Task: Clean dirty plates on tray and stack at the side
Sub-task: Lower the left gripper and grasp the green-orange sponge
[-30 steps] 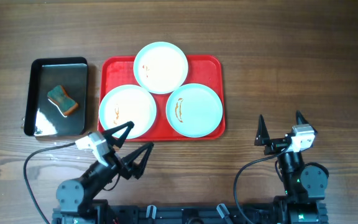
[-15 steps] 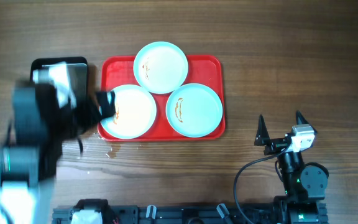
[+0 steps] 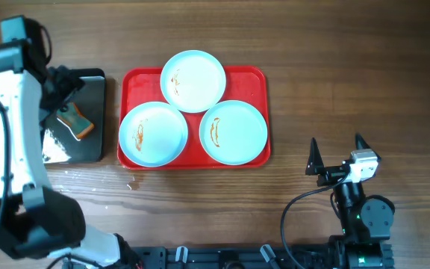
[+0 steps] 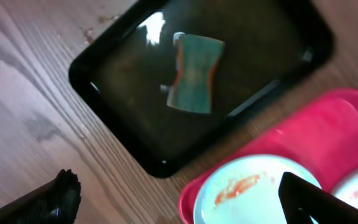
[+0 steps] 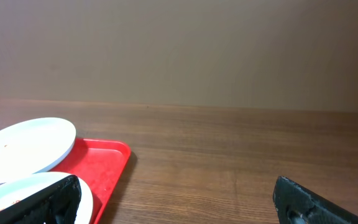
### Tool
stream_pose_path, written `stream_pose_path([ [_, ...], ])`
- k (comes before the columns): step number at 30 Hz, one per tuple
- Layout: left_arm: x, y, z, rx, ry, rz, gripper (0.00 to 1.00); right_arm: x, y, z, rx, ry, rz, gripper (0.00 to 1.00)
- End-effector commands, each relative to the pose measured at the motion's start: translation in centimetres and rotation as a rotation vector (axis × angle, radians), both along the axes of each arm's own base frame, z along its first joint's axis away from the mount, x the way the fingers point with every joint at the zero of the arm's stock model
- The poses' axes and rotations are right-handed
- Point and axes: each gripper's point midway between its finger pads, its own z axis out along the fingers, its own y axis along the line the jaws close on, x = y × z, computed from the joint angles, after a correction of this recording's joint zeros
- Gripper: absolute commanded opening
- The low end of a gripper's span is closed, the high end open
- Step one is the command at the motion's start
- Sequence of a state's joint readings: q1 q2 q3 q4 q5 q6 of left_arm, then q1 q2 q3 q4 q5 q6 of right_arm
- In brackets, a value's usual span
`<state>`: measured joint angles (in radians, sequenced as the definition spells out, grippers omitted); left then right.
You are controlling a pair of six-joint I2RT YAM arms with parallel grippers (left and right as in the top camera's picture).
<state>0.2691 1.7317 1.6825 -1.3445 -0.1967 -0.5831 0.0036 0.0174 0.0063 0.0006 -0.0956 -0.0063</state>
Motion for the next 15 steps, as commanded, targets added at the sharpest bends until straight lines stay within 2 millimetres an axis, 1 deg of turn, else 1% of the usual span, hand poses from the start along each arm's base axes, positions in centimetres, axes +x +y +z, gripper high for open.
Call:
stream_pose_path([
  [1, 0.4, 2.4, -1.7, -0.018, 0.018, 0.106, 1.0, 0.0, -0.2, 0.2, -0.017, -0.01, -0.011, 1.0],
  [3, 0.9, 3.0, -3.5, -0.023, 0.047, 0.117, 1.0, 0.0, -0.2, 0.2, -0.017, -0.01, -0.011, 1.0],
  [5, 1.6, 3.3, -5.3, -0.029, 0.08, 0.087, 1.0, 0.0, -0.2, 0.2, -0.017, -0.01, -0.011, 1.0],
  [6, 1.9, 3.4, -6.0, -0.032, 0.092, 0.072, 1.0, 0.0, -0.2, 0.2, -0.017, -0.009, -0.011, 1.0],
  [7, 2.2, 3.5, -7.3, -0.038, 0.116, 0.07, 0.99, 0.0, -0.2, 0.2, -0.017, -0.009, -0.011, 1.0],
  [9, 2.4, 3.6, -9.2, -0.05, 0.152, 0.072, 0.98, 0.0, -0.2, 0.2, -0.017, -0.009, -0.011, 1.0],
  [10, 2.6, 3.7, -10.6, -0.057, 0.177, 0.071, 0.98, 0.0, -0.2, 0.2, -0.017, -0.01, -0.011, 1.0],
  [12, 2.7, 3.8, -12.1, -0.066, 0.204, 0.073, 0.98, 0.0, -0.2, 0.2, -0.018, -0.01, -0.011, 1.0],
  [13, 2.7, 3.9, -13.2, -0.072, 0.222, 0.074, 0.97, 0.0, -0.2, 0.2, -0.017, -0.009, -0.011, 1.0],
  [14, 2.7, 3.8, -14.0, -0.077, 0.235, 0.074, 0.91, 0.0, -0.2, 0.2, -0.017, -0.009, -0.011, 1.0],
  [15, 2.8, 3.9, -14.6, -0.079, 0.242, 0.074, 0.88, 0.0, -0.2, 0.2, -0.017, -0.009, -0.011, 1.0],
])
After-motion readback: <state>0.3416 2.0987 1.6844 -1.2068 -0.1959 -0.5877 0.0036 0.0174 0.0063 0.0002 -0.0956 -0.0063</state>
